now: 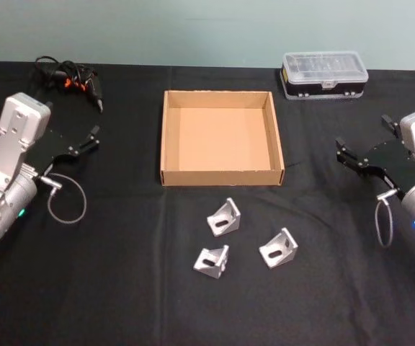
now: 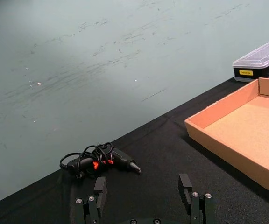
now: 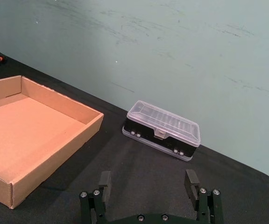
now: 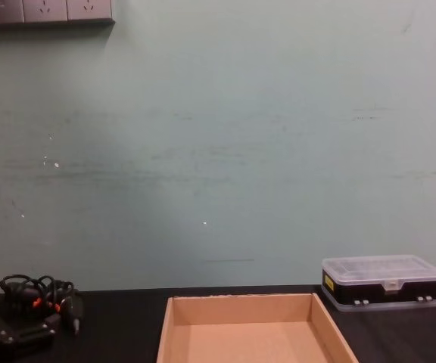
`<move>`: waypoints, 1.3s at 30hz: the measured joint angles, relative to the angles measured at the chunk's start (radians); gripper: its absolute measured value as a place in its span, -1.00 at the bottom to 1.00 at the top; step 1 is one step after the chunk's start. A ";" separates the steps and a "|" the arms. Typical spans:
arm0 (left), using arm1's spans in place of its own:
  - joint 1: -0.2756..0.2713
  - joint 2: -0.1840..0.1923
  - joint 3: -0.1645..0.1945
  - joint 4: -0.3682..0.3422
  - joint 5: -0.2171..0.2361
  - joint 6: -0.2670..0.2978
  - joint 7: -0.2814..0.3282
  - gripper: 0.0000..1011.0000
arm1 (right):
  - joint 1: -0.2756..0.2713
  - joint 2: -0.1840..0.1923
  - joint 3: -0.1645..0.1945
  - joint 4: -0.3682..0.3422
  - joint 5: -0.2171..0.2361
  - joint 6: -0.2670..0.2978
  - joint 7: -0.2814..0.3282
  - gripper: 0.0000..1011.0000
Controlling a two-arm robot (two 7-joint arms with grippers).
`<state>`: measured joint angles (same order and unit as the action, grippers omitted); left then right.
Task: Use one hand to pick up the angle iron from the table and place it into the box.
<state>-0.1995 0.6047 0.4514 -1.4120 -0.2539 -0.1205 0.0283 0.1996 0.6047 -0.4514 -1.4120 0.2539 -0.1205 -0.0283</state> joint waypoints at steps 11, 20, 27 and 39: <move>0.000 0.000 0.000 0.000 0.000 0.000 0.000 1.00 | 0.000 0.000 0.000 0.000 0.000 0.000 0.000 0.99; 0.000 0.000 0.000 0.000 0.000 0.000 0.000 1.00 | 0.000 0.000 0.000 0.000 0.000 0.000 0.000 0.99; 0.000 0.000 0.000 0.000 0.000 0.000 0.000 1.00 | 0.000 0.000 0.000 0.000 0.000 0.000 0.000 0.99; 0.000 0.000 0.000 0.000 0.000 0.000 0.000 1.00 | 0.000 0.000 0.000 0.000 0.000 0.000 0.000 0.99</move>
<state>-0.1995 0.6047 0.4514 -1.4120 -0.2539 -0.1205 0.0283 0.1996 0.6047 -0.4514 -1.4120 0.2539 -0.1205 -0.0283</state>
